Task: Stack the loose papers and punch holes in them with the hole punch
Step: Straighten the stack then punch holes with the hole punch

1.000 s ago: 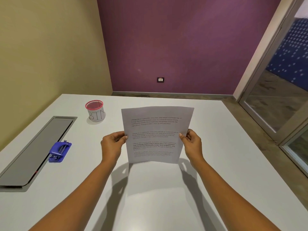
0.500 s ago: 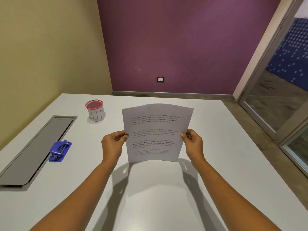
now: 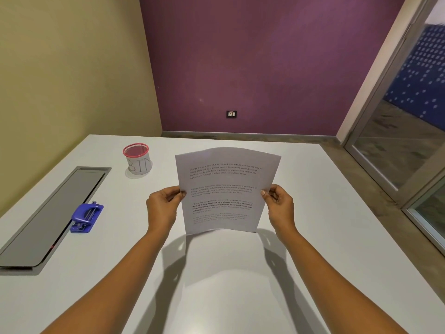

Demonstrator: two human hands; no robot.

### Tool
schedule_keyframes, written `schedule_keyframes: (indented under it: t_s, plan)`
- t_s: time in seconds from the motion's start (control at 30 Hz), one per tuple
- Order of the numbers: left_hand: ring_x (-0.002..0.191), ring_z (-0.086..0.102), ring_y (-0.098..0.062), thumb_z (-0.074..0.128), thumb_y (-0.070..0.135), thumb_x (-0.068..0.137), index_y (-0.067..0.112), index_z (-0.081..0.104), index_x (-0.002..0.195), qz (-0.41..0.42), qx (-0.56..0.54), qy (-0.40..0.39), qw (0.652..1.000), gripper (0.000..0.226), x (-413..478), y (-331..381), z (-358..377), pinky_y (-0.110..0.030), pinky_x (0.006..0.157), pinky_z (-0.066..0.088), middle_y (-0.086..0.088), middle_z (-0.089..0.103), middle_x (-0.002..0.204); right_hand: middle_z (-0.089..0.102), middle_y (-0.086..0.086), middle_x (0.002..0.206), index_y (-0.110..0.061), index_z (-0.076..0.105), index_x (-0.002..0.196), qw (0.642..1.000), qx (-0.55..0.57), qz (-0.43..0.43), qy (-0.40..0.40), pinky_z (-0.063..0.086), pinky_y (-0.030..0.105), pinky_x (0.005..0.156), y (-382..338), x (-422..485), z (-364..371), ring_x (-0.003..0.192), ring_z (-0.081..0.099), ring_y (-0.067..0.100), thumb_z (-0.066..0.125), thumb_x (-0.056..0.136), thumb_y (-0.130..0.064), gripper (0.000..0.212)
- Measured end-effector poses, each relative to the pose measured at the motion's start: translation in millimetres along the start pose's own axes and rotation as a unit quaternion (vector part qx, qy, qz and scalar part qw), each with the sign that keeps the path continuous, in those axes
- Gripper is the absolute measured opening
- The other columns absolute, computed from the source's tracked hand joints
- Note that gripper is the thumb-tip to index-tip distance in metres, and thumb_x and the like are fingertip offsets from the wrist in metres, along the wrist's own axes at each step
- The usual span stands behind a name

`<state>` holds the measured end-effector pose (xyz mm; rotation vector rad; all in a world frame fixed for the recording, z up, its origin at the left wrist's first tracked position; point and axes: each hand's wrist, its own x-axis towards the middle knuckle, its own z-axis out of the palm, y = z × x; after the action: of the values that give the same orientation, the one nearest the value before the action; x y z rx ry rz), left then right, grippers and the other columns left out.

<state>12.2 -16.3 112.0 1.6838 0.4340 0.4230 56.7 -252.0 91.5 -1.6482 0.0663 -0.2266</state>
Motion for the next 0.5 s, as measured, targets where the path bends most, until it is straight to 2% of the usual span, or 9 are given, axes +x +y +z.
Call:
schedule_keyframes:
  t_s: [0.23,0.37,0.43,0.5]
  plan:
    - [0.089,0.062,-0.020,0.062,-0.003,0.082,-0.001,0.067,0.106,-0.006,0.016,-0.021,1.000,0.024,-0.7,-4.0,1.3,-0.026,0.085,0.045,-0.007,0.067,0.101,0.065,-0.006,0.084,-0.008,0.058,0.090,1.000,-0.013,0.015,-0.009,0.047,0.002,0.061,8.8,-0.7,-2.2,0.077,0.060,0.004,0.054,0.090,-0.006,0.004]
    - [0.085,0.064,-0.023,0.060,-0.002,0.083,-0.001,0.068,0.105,-0.015,0.015,-0.021,1.000,0.023,0.9,-6.6,2.1,-0.031,0.088,0.050,-0.011,0.069,0.101,0.065,-0.004,0.088,-0.009,0.059,0.094,1.000,-0.019,0.025,0.000,0.047,0.003,0.062,11.0,-1.3,-2.7,0.080,0.060,0.006,0.057,0.090,-0.009,0.005]
    - [0.083,0.066,-0.026,0.058,-0.003,0.084,-0.001,0.068,0.105,-0.016,0.012,-0.022,1.000,0.023,1.6,-6.6,1.9,-0.034,0.088,0.051,-0.012,0.069,0.100,0.063,0.000,0.096,-0.009,0.059,0.102,0.999,-0.021,0.037,0.014,0.047,0.010,0.075,13.5,-0.7,-4.0,0.087,0.060,0.012,0.059,0.088,-0.009,0.014]
    - [0.082,0.066,-0.028,0.056,-0.004,0.085,-0.001,0.068,0.105,-0.011,0.016,-0.022,1.000,0.023,2.3,-6.6,2.0,-0.035,0.087,0.052,-0.012,0.069,0.100,0.062,0.004,0.103,-0.005,0.057,0.112,0.997,-0.013,0.069,0.033,0.047,0.024,0.090,20.5,-2.8,-6.9,0.096,0.058,0.016,0.062,0.086,-0.006,0.026]
